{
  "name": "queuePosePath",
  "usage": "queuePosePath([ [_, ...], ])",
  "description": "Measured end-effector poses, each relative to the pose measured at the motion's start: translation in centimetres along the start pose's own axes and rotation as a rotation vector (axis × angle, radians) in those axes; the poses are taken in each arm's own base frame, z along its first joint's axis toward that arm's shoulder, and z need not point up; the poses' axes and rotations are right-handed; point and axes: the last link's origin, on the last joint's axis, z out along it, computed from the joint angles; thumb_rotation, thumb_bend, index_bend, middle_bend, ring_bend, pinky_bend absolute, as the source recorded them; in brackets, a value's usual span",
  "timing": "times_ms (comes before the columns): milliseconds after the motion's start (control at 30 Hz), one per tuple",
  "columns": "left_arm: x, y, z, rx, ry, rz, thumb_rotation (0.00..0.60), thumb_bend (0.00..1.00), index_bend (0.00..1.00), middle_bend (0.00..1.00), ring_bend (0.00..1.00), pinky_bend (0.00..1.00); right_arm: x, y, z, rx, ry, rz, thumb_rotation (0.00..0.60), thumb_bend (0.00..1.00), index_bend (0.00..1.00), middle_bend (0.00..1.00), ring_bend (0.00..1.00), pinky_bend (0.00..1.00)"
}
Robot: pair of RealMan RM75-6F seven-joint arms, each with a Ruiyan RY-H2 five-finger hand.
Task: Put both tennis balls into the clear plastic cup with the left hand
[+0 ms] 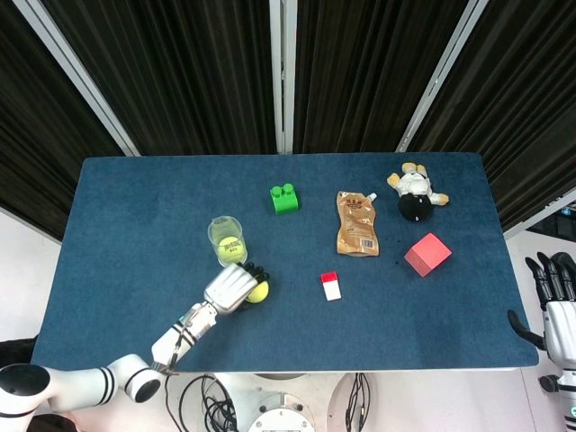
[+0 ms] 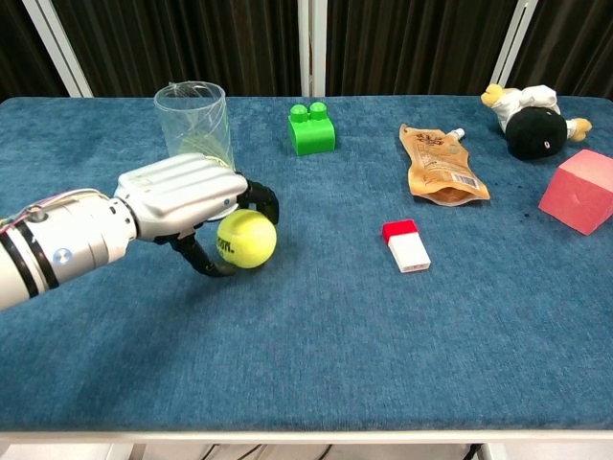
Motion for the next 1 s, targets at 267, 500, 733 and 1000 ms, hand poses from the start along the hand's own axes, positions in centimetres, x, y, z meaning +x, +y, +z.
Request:
queuePosePath([
  [267, 0.8, 0.0, -0.4, 0.001, 0.067, -0.018, 0.600, 0.21, 0.58, 0.61, 0.60, 0.82, 0.5, 0.1, 0.0, 0.001, 0.013, 0.015, 0.600, 0.23, 0.00, 0.00, 0.00, 0.00],
  [500, 4.9, 0.7, -2.9, -0.020, 0.177, -0.083, 0.600, 0.21, 0.59, 0.62, 0.60, 0.81, 0.7, 0.2, -0.2, 0.004, 0.020, 0.015, 0.600, 0.23, 0.00, 0.00, 0.00, 0.00],
  [733, 12.5, -1.7, -4.9, 0.068, 0.407, -0.027, 0.600, 0.21, 0.60, 0.63, 0.60, 0.82, 0.7, -0.2, -0.4, 0.021, 0.021, 0.019, 0.600, 0.24, 0.00, 0.00, 0.00, 0.00],
  [1000, 13.3, -5.4, -4.1, 0.225, 0.357, -0.044, 0.600, 0.21, 0.60, 0.63, 0.59, 0.81, 0.9, -0.5, -0.8, 0.030, 0.033, 0.023, 0.600, 0.24, 0.00, 0.00, 0.00, 0.00],
])
